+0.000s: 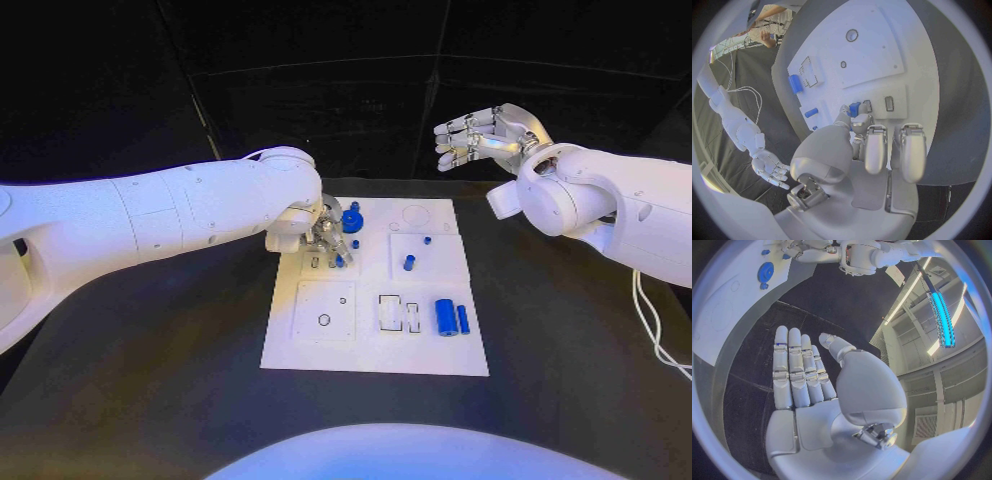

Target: Assemble the parts on the task board

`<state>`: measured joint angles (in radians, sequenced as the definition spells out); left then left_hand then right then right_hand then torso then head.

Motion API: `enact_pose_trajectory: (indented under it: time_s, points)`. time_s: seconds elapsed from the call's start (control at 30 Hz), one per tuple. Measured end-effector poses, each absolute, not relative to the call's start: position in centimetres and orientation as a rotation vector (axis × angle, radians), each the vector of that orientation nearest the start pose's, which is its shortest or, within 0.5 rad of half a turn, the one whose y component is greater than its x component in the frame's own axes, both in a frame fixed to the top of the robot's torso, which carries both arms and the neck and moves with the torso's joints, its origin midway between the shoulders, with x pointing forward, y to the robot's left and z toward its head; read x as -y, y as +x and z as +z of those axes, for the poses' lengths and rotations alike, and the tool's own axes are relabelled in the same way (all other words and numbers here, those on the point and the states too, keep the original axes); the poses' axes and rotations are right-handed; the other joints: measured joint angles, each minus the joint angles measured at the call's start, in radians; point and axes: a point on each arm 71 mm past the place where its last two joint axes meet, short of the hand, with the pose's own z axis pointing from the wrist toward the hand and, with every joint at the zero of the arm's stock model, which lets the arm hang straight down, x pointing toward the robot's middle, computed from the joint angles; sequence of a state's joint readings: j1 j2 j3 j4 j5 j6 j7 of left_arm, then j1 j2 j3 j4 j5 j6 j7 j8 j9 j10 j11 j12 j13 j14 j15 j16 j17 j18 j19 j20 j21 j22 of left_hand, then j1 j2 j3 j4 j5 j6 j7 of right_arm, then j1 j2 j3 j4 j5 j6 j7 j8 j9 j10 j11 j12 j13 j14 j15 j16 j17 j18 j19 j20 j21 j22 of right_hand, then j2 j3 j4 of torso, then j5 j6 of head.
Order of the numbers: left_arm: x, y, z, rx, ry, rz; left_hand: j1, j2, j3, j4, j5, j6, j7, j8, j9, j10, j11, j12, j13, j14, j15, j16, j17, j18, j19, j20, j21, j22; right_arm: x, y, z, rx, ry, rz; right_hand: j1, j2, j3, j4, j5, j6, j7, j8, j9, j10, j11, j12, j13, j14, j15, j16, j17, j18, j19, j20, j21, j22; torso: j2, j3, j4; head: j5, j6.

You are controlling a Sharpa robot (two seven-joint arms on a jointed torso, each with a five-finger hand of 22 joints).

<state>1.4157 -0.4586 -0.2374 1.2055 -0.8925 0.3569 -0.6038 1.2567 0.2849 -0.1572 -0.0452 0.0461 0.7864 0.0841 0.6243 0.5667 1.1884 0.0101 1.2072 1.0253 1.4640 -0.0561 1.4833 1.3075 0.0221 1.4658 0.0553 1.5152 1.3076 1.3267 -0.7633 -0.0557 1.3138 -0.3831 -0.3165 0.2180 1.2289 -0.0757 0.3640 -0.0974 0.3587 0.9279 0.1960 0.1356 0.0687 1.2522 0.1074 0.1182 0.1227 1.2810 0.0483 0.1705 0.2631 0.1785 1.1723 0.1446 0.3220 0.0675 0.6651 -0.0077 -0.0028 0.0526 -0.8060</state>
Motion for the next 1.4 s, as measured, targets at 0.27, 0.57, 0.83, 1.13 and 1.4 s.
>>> enact_pose_trajectory:
  time_s: [0.27, 0.57, 0.83, 1.13, 1.4]
  points:
    - [-12.7, 52.5, -20.6, -2.520, -0.012, -0.276, 0.034, -0.004, 0.071, -0.017, -0.003, -0.003, -0.005, 0.013, 0.003, 0.004, -0.008, -0.011, -0.004, 0.003, -0.010, 0.000, 0.000, 0.000, 0.000, -0.008, 0.007, 0.000, 22.9, 54.5, -13.5, -1.503, 0.734, 1.230, 0.000, 0.000, 0.000, 0.000, 0.004, 0.000, 0.000, 0.000, 0.000, 0.000, 0.000, 0.000, 0.000, 0.000, 0.000, 0.000, 0.000, 0.000, 0.000, 0.000, 0.000, 0.000, 0.000, 0.0002, 0.0003, 0.000, -0.002]
    - [-13.7, 51.7, -20.7, -2.489, -0.140, -0.347, -0.044, -0.013, 0.150, 0.001, 0.000, -0.022, -0.025, 0.089, 0.098, 0.019, -0.024, -0.011, 0.001, 0.003, -0.017, -0.005, 0.000, 0.000, 0.000, -0.018, 0.012, 0.000, 23.1, 54.6, -13.5, -1.503, 0.736, 1.224, 0.000, 0.000, 0.000, 0.000, 0.005, 0.000, 0.000, 0.000, 0.000, 0.000, 0.000, 0.000, 0.000, 0.000, 0.000, 0.000, 0.000, 0.000, 0.000, 0.000, 0.000, 0.000, -0.001, 0.0010, 0.0016, -0.001, 0.001]
    - [-14.7, 50.6, -21.1, -2.438, -0.271, -0.409, -0.150, -0.045, 0.298, -0.038, 0.000, -0.025, -0.029, 0.111, 0.136, 0.021, -0.028, -0.010, 0.007, -0.001, -0.021, -0.012, 0.000, 0.000, -0.001, -0.024, 0.015, 0.000, 23.6, 54.9, -13.6, -1.499, 0.737, 1.209, 0.000, 0.000, 0.000, 0.000, 0.005, 0.000, 0.000, 0.000, 0.000, 0.000, 0.000, 0.000, 0.000, 0.000, 0.000, 0.000, 0.000, 0.000, 0.000, 0.000, -0.005, 0.000, -0.006, 0.0035, 0.0072, -0.002, 0.002]
    - [-15.5, 49.6, -21.6, -2.362, -0.364, -0.437, -0.265, -0.108, 0.540, -0.073, 0.000, -0.025, -0.029, 0.134, 0.171, 0.034, -0.033, 0.000, 0.011, -0.001, -0.021, -0.016, 0.000, 0.000, -0.001, -0.024, 0.015, 0.000, 23.8, 55.0, -13.6, -1.499, 0.735, 1.205, 0.000, 0.000, 0.000, 0.000, 0.005, 0.000, 0.000, 0.000, 0.000, 0.000, 0.000, -0.004, -0.001, 0.000, 0.000, 0.000, 0.000, 0.000, 0.000, 0.000, -0.005, 0.000, -0.012, 0.0074, 0.0183, -0.008, -0.010]
    - [-15.9, 49.3, -22.4, -2.319, -0.365, -0.417, -0.291, -0.134, 0.608, -0.062, -0.004, -0.027, -0.031, 0.139, 0.183, 0.034, -0.033, 0.000, 0.011, 0.003, -0.024, -0.016, 0.000, 0.000, -0.001, -0.024, 0.015, 0.000, 23.8, 55.1, -13.6, -1.501, 0.733, 1.204, 0.000, 0.000, 0.000, 0.000, 0.005, 0.000, 0.000, 0.000, 0.000, 0.000, 0.000, -0.004, -0.001, 0.000, 0.000, 0.000, 0.000, 0.000, 0.000, 0.000, -0.005, 0.000, -0.013, 0.0088, 0.0223, -0.009, -0.011]
